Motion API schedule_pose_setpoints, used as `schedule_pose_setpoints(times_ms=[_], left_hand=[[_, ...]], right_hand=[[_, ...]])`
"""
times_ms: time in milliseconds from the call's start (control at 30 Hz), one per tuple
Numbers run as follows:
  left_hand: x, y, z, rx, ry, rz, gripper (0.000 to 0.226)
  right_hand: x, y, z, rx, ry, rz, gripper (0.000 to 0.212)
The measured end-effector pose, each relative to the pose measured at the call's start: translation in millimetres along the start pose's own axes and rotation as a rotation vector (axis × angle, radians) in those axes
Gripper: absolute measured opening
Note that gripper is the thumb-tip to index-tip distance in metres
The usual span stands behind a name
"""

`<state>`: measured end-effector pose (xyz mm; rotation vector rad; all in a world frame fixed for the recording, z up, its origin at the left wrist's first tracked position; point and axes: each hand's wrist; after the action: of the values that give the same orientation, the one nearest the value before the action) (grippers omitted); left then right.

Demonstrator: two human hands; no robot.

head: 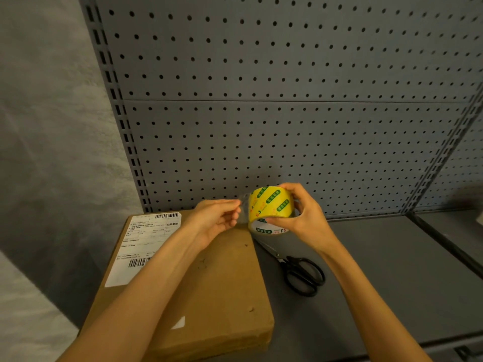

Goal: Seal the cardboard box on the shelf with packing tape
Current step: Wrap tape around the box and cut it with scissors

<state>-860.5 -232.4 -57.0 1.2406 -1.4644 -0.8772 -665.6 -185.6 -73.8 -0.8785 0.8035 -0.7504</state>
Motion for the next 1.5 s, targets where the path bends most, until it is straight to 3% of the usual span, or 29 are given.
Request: schedule_pose_setpoints(times_ms=[167, 633, 967, 1133, 1233, 1500], left_hand=[[2, 5, 3, 0.034, -0.067, 0.025, 0.014], [20, -1, 2, -0.650, 0.111, -0.118, 0.008], [41, -16, 15, -0.871, 0.181, -0.121, 0.015], [42, -22, 13, -0.930, 0.197, -0.136, 0.016], [41, -25, 11, -0.977, 0.209, -0.160, 0.012], [38, -28, 15, -1.097, 0.274, -0.166, 0.007]], right_hand=[[0, -7, 5, 0.027, -0.011, 0.034, 0.056], [5, -26, 1, 0.290, -0.073, 0.012, 0.056], [4, -44, -13, 0.447, -0.250, 0.028, 0.061], [4, -31, -17, 0.383, -0.177, 0.031, 0.059], [6, -28, -16, 0.428, -0.134, 0.026, 0.069], [-4, -45, -26, 0.733, -0.200, 0.132, 0.077]])
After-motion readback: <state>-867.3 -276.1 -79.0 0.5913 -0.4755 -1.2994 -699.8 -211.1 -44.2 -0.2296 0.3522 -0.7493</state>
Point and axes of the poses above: each hand's wrist, its own x-axis away from the middle knuckle, its own z-axis out of the back of the hand, y = z × x, and after that the axes turned 9 degrees about -y, right-handed
